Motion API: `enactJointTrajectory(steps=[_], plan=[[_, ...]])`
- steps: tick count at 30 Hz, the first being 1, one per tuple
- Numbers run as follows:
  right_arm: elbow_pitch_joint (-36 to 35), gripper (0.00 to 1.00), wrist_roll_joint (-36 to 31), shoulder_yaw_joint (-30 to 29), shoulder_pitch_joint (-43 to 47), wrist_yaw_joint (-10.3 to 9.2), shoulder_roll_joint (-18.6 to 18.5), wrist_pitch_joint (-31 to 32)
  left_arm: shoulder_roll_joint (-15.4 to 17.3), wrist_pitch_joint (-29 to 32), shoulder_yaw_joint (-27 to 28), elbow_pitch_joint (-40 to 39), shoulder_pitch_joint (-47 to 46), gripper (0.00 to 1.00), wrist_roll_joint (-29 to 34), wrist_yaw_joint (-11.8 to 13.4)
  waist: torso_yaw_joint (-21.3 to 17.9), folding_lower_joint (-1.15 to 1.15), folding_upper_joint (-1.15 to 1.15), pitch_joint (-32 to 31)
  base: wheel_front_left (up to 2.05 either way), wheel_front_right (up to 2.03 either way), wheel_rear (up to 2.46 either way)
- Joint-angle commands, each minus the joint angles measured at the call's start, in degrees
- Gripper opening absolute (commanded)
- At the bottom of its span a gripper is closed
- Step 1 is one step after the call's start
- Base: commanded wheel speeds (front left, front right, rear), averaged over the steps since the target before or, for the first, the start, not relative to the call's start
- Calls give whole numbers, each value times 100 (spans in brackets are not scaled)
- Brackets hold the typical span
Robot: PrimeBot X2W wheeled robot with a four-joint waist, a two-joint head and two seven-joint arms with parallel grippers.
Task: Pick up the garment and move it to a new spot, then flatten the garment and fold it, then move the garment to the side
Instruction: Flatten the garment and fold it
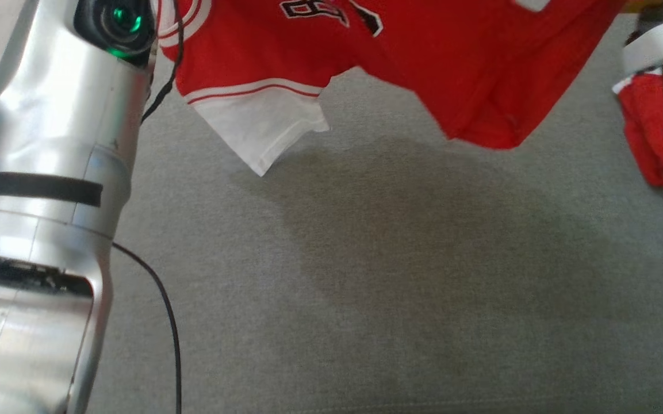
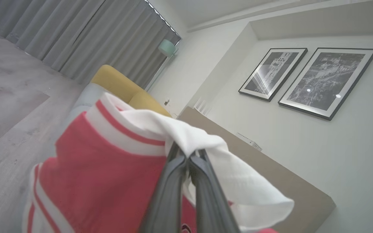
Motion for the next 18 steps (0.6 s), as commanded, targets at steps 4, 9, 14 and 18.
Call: enactJointTrajectory(steps=[4,9,14,18], plan=[[-57,0,46,33,-158,39,-101,-107,217,112,-60,-530,-74,0,-141,-37,139,0,0,-2,0,0,0],[-577,0,330,-77,557,39,-130,-204,525,223,-164,-1411,638,0,-326,-37,163,0,0,-157,0,0,0],[-1804,0,515,-448,1479,39,-204,-9,882,464,13,-2968,1550,0,-586,381,135,0,0,-286,0,0,0],[-2891,0,566,-804,2219,39,-220,629,1099,965,51,-4749,2461,0,-816,1413,178,0,0,-270,0,0,0]])
